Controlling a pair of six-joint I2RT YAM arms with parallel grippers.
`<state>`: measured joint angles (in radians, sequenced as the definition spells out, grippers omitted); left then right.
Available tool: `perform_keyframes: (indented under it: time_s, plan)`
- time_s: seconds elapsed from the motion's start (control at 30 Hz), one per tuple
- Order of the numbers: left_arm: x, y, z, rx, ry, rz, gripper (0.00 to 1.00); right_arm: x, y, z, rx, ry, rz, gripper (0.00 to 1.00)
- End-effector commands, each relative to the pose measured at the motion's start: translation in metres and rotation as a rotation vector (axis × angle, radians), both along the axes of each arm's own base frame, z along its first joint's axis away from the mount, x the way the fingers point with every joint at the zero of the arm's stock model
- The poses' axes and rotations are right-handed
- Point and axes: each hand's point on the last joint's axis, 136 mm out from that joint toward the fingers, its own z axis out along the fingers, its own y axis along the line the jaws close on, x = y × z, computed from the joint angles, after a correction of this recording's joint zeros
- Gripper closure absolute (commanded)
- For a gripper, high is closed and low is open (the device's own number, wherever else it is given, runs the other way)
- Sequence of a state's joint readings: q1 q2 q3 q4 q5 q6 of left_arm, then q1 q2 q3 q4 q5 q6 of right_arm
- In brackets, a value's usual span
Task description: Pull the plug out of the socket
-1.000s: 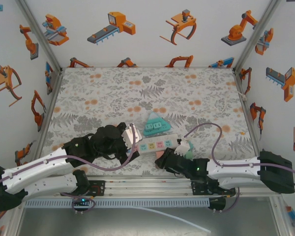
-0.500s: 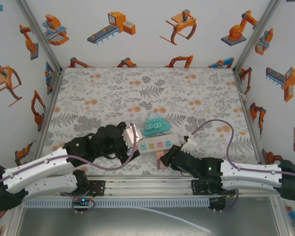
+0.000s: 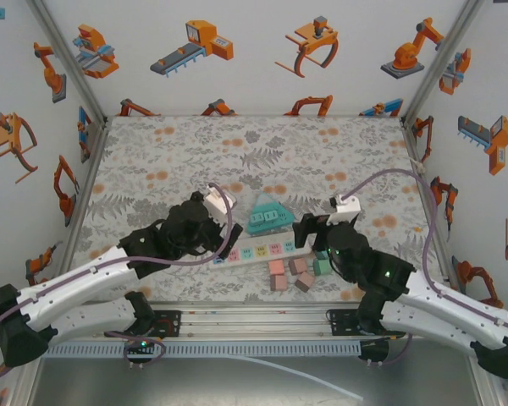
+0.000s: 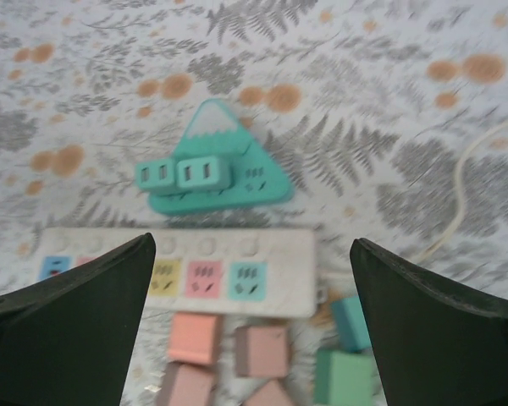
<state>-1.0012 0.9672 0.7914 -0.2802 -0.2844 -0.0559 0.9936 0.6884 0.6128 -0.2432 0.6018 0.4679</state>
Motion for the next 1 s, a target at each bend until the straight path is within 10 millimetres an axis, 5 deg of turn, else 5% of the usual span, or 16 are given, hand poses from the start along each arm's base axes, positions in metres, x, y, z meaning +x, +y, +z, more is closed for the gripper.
perform_keyframes:
  time_s: [0.0, 0.2, 0.5, 0.63, 0.97]
  plan:
    - [0.026, 0.003, 0.014, -0.125, -0.004, 0.125, 0.03, 0.014, 0.026, 0.025, -0.220, -0.122, 0.225, 0.11]
    - [0.082, 0.009, 0.002, -0.284, 0.172, 0.242, 0.03, 0.031, 0.079, 0.027, -0.506, -0.212, 0.613, 0.11]
    - [0.150, 0.006, -0.030, -0.398, 0.364, 0.363, 0.01, 0.047, 0.118, -0.024, -0.814, -0.245, 1.014, 0.15]
    - [0.164, -0.001, -0.039, -0.403, 0.386, 0.356, 0.02, 0.038, 0.125, -0.055, -0.850, -0.205, 1.196, 0.15]
    - [0.167, -0.017, -0.065, -0.394, 0.476, 0.307, 0.02, 0.053, 0.132, -0.107, -0.896, -0.140, 1.314, 0.20]
